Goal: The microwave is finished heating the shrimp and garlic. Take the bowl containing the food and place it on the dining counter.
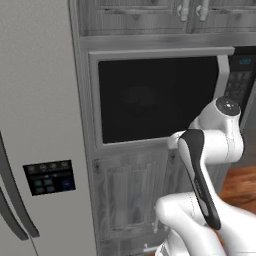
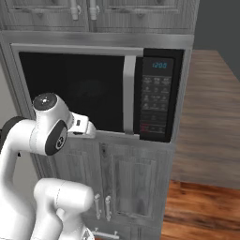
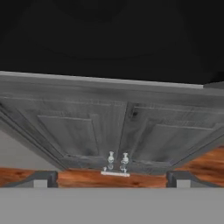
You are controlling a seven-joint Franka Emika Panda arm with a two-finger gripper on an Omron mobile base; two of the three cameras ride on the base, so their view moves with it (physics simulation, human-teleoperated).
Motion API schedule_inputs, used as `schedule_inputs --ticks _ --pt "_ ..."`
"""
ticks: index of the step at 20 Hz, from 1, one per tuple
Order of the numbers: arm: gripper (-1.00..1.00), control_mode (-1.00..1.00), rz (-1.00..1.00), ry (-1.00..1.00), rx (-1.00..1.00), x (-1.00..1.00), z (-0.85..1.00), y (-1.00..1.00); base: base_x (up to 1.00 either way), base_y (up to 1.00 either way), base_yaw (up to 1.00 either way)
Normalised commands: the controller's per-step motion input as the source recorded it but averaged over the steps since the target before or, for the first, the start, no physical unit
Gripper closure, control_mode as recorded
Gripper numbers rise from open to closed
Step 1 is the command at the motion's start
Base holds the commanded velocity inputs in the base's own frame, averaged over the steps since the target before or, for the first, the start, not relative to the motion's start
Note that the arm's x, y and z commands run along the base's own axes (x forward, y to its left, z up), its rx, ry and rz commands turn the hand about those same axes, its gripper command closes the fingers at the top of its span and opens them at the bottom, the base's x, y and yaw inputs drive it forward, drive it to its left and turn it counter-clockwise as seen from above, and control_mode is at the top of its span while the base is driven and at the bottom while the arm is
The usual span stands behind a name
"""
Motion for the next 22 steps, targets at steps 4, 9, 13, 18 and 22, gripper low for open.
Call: schedule_inputs --ticks 4,9,13,18,22 --pt "-1.0 1.0 0.0 0.0 0.0 0.0 0.0 0.0 -0.35 -0.32 0.0" --pt "-1.0 1.0 0.0 0.0 0.0 0.0 0.0 0.0 -0.42 -0.43 0.0" --pt "-1.0 1.0 0.0 0.0 0.0 0.0 0.0 0.0 -0.38 -0.5 0.0" --pt "-1.0 1.0 0.0 0.0 0.0 0.0 0.0 0.0 -0.39 -0.4 0.0" --pt "-1.0 1.0 0.0 0.0 0.0 0.0 0.0 0.0 -0.45 -0.29 0.0"
